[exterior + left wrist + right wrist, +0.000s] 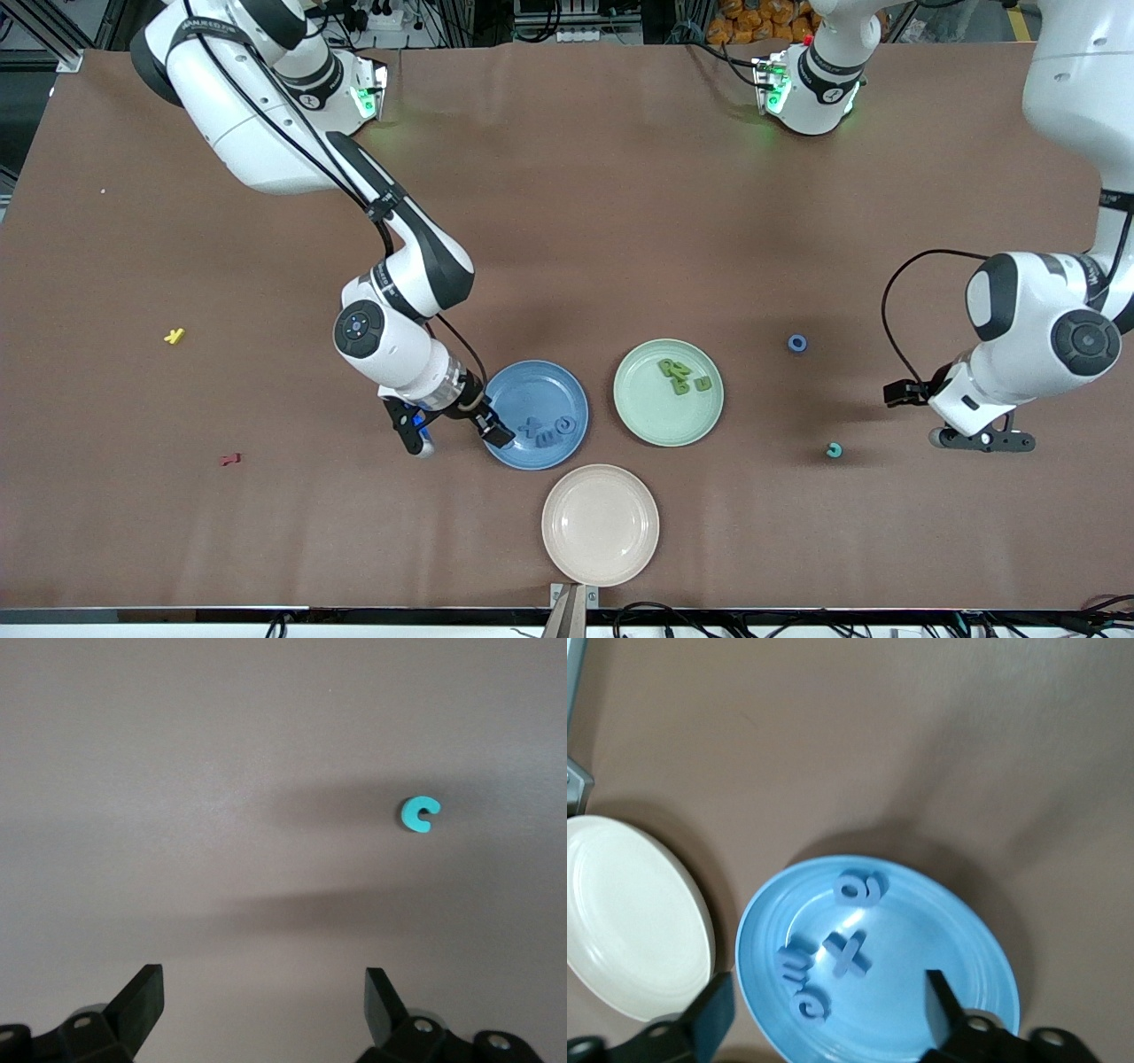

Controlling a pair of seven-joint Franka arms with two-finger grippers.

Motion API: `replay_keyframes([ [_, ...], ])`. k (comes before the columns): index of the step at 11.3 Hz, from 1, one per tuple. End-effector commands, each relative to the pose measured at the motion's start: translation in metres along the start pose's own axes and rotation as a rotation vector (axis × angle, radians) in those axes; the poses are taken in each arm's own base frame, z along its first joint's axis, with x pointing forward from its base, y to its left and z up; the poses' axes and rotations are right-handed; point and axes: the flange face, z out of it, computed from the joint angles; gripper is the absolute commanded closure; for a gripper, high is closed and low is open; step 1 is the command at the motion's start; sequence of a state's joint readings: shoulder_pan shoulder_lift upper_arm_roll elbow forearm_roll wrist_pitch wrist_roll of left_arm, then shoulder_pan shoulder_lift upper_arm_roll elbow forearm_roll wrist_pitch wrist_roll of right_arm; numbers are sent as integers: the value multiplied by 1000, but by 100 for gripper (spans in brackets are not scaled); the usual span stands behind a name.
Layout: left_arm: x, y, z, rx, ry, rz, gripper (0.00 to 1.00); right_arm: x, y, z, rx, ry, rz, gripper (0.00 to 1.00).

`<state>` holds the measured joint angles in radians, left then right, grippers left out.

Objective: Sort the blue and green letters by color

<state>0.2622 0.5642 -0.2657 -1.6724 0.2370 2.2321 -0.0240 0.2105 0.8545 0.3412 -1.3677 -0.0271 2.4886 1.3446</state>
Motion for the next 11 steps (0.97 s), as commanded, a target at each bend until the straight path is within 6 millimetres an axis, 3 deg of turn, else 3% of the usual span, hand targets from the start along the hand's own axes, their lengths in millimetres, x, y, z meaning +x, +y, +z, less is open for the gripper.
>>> replay_keyframes([
  [1,-34,13,-49,51,9,25,0,21,7,4,-41,71,-97,0],
  [2,-41,20,-65,52,10,25,0,35,15,4,-63,87,-142,0],
  [4,-53,37,-103,-8,-22,-18,0,82,34,-8,-147,77,-255,0],
  [7,-78,78,-166,-57,-71,-46,0,105,50,-22,-265,31,-439,0],
  [8,-86,79,-186,-47,-87,-47,0,124,58,-32,-285,21,-462,0],
  [10,-96,83,-224,-40,-114,-35,0,142,71,-57,-321,0,-567,0],
  [11,-100,84,-241,-38,-130,-23,0,156,87,-72,-333,-8,-616,0],
])
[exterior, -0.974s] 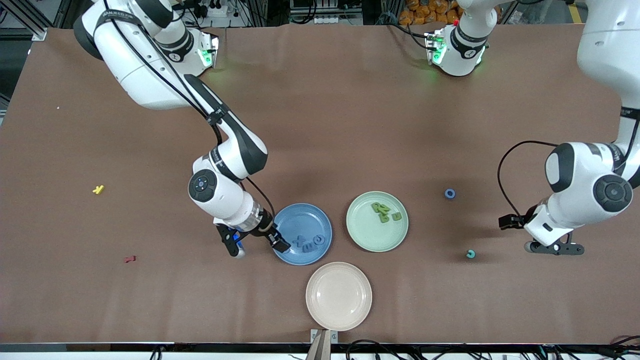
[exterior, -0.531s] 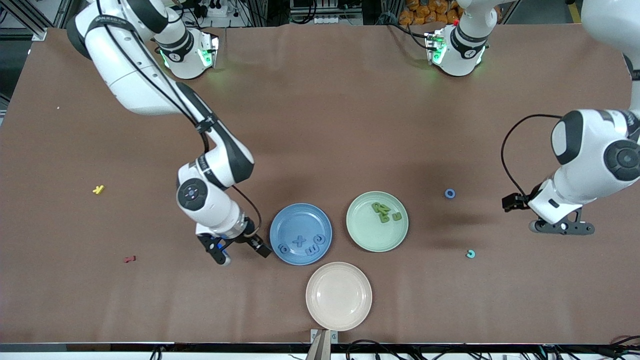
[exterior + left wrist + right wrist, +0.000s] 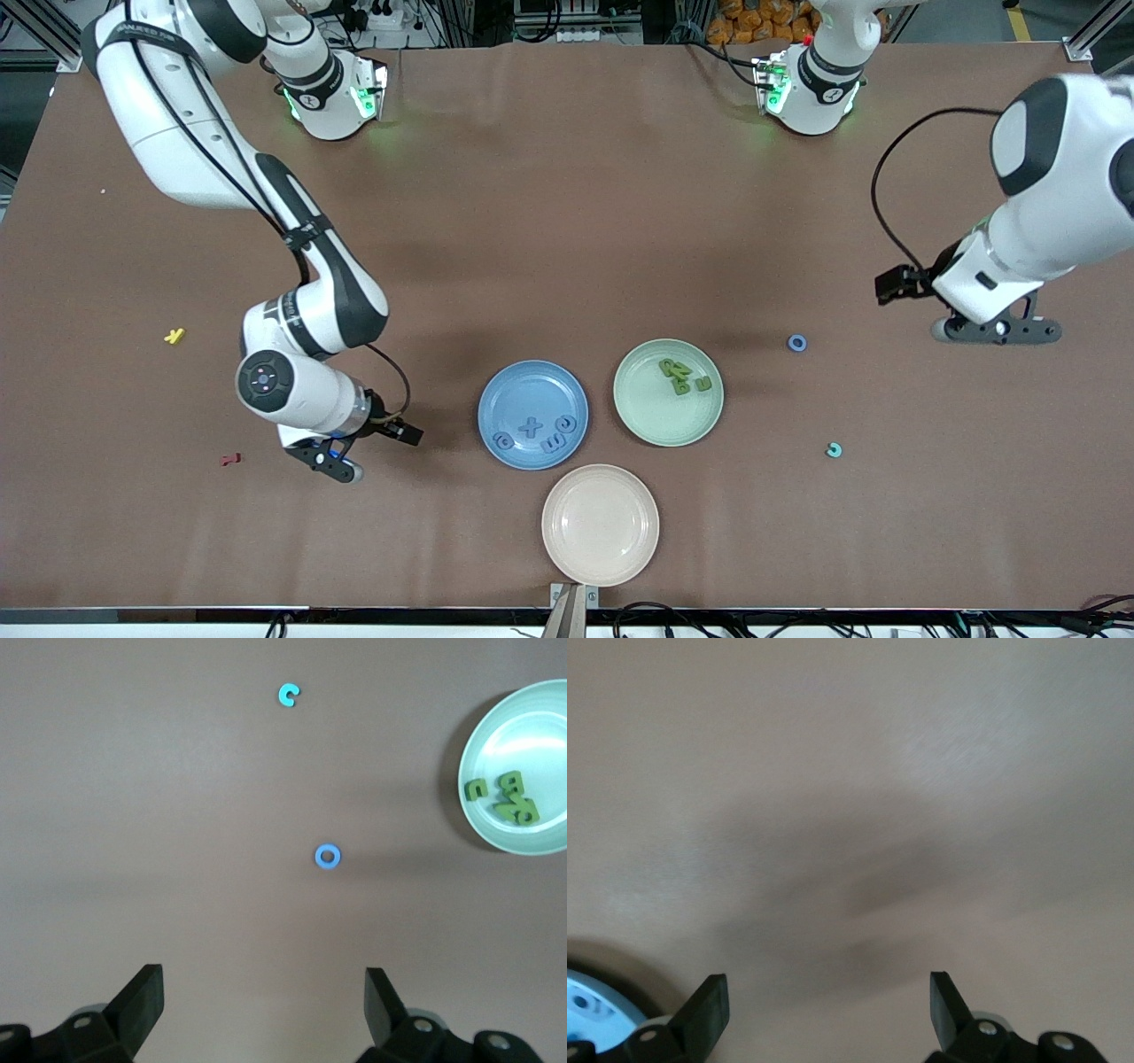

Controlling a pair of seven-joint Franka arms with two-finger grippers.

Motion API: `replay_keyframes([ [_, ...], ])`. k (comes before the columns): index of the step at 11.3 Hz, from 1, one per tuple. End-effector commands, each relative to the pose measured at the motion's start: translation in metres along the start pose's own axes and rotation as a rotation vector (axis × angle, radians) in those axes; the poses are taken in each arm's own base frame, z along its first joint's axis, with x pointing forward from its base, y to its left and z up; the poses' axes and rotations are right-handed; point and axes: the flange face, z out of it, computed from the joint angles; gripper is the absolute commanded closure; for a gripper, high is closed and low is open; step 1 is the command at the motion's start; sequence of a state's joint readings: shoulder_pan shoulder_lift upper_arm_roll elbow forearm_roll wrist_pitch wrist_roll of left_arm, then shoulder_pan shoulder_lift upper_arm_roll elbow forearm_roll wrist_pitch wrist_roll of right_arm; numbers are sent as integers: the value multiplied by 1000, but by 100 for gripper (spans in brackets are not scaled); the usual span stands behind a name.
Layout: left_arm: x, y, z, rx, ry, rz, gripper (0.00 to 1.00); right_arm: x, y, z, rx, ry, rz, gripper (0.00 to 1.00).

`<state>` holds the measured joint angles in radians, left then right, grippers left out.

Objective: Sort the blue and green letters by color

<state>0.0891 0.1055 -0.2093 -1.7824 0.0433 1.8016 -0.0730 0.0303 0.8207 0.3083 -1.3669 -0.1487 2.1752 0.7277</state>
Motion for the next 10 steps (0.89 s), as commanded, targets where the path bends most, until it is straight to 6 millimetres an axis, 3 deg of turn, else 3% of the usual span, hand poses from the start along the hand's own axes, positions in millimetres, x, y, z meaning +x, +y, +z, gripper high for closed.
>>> replay_keyframes([
  [1,-21,-2,-58,-13,-39,4,0,-1,62,-40,-48,-5,-165,0],
  [5,-40,1,-113,-11,-50,46,0,-54,110,-82,-139,-4,-314,0],
  [8,-43,5,-125,-26,-11,53,0,-98,135,-128,-189,43,-349,0],
  [10,-33,7,-127,-34,55,54,0,-118,138,-150,-224,31,-380,0],
])
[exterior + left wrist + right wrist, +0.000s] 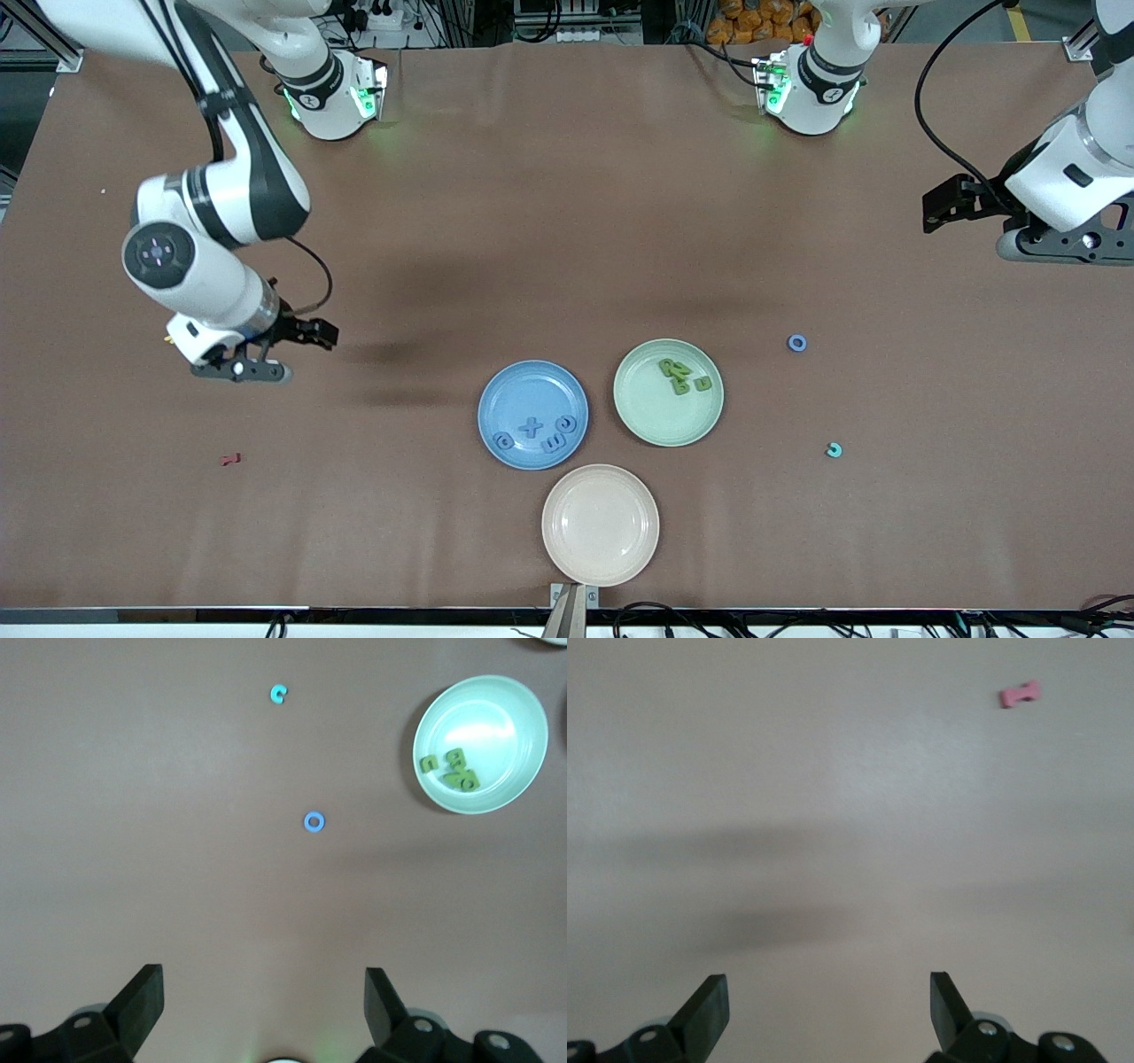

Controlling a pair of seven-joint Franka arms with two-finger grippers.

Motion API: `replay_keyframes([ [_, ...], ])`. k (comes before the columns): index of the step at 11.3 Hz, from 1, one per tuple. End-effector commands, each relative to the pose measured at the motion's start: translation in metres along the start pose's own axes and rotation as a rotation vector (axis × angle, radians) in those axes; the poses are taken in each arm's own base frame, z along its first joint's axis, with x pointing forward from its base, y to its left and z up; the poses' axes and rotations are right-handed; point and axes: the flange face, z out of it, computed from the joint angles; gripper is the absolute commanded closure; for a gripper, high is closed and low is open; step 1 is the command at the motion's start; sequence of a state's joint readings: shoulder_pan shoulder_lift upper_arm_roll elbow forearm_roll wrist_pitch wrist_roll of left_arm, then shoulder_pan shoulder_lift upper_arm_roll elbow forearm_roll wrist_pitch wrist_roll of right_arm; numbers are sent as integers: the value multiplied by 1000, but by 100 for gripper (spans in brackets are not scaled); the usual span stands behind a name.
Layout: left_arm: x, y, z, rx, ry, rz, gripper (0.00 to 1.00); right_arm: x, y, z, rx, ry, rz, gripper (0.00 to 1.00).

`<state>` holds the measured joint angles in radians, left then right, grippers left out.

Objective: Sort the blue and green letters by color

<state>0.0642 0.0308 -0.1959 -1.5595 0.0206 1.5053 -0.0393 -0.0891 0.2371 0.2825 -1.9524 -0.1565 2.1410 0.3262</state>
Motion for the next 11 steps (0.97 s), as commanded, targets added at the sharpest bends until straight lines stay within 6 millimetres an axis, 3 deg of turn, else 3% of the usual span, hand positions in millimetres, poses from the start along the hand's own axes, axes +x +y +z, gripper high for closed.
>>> replay_keyframes([
  [1,10,0,-6,-28,81,19,0,-45,9,-45,-57,1,-49,0],
  [2,11,0,-7,-28,87,17,0,-50,11,-60,-64,0,-64,0],
  [3,11,2,-6,-32,83,19,0,-50,15,-88,-63,-14,-83,0],
  [4,10,16,-7,-29,82,29,0,-47,15,-116,-12,-39,-78,0],
  [5,10,14,-7,-27,84,14,0,-44,18,-147,30,-47,-75,0],
  [8,8,13,-21,-29,105,8,0,-35,48,-221,42,2,-52,0],
  [10,7,11,-26,-32,114,-6,0,-34,76,-256,51,24,-105,0],
  [11,8,9,-24,-33,112,-10,0,-34,89,-264,54,28,-116,0],
])
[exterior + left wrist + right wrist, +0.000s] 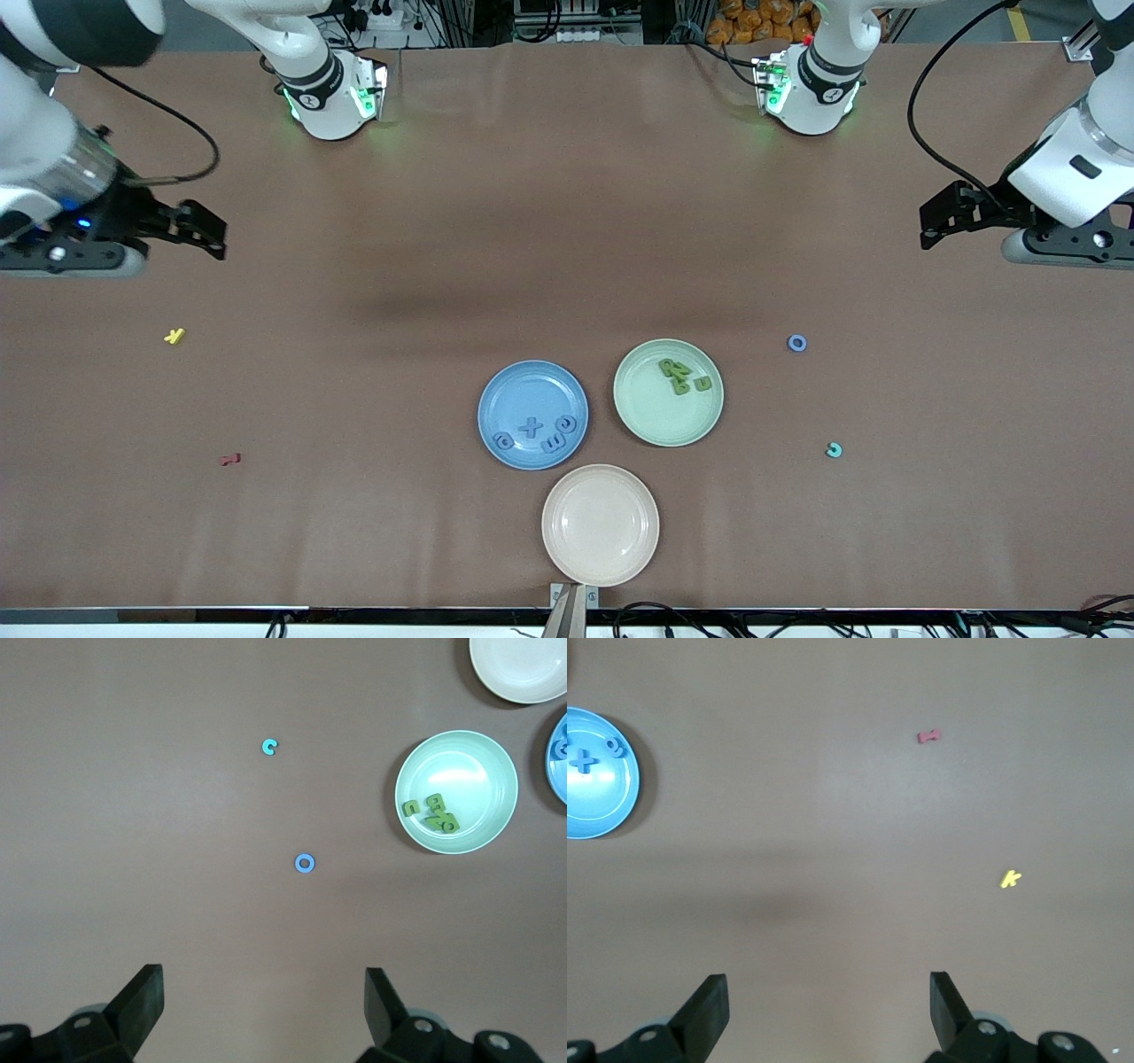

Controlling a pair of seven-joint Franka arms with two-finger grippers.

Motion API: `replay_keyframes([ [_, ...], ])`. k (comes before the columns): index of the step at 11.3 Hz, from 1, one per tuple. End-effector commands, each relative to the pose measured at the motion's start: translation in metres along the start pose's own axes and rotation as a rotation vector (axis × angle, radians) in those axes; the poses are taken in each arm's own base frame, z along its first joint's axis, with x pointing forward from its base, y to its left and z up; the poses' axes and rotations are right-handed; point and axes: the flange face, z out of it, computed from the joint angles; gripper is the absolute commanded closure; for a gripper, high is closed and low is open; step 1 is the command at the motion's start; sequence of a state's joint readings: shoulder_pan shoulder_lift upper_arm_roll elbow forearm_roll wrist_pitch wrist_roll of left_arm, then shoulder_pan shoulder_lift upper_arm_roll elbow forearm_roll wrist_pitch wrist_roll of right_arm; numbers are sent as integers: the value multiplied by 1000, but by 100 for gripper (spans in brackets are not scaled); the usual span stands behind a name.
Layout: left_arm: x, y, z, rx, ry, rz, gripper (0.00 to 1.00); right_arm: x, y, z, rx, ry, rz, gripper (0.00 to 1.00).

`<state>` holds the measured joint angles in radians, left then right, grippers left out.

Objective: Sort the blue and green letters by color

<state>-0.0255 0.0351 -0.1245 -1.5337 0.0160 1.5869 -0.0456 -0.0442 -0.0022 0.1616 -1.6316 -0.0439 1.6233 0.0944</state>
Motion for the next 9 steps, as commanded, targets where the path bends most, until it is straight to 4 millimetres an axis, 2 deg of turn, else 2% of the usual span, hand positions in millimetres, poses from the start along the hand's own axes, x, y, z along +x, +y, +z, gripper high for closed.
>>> replay_keyframes([
  [1,0,-4,-6,-23,8,-28,0,-1,35,-27,71,-7,-53,0],
  [2,0,-7,-7,-23,10,-31,0,-2,46,-26,102,-14,-46,0],
  [9,-1,-9,-13,-21,22,-36,0,-3,47,-25,95,-26,-49,0],
])
